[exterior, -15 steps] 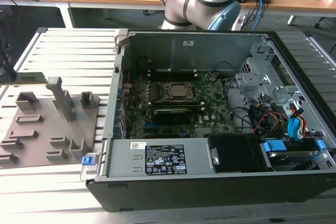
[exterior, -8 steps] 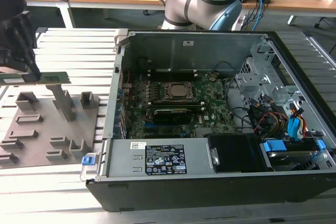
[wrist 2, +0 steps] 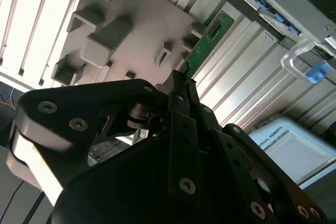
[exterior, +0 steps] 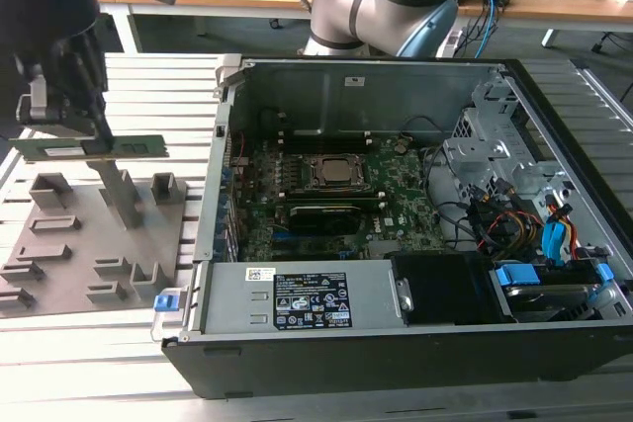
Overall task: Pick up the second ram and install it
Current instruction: 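Pick up the second ram and move it above second insertion slot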
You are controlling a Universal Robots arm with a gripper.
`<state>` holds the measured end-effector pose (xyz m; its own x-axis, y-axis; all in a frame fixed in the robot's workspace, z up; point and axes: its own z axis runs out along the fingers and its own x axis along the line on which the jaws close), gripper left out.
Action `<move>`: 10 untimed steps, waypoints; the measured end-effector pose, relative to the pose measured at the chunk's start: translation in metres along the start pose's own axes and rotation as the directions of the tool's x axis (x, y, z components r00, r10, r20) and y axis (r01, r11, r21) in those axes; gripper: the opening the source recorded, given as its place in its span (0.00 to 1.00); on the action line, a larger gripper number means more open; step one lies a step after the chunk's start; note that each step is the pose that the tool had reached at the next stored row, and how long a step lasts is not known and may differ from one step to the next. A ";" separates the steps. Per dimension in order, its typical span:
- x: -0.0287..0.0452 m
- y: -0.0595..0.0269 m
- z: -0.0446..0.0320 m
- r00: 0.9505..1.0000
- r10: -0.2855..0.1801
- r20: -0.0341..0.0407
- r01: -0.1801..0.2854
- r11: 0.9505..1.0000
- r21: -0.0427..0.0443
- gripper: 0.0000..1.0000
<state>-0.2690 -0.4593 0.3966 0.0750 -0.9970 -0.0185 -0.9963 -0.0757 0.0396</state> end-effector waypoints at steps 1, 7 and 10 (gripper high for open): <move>0.0002 -0.0027 -0.0001 1.000 0.000 0.000 0.000 1.000 0.000 0.14; 0.0033 -0.0437 -0.0017 1.000 0.000 0.000 0.000 1.000 -0.001 0.14; 0.0042 -0.0565 -0.0023 1.000 0.000 0.000 0.000 1.000 -0.002 0.14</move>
<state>-0.2122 -0.4593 0.3966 0.0749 -0.9970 -0.0185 -0.9963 -0.0756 0.0414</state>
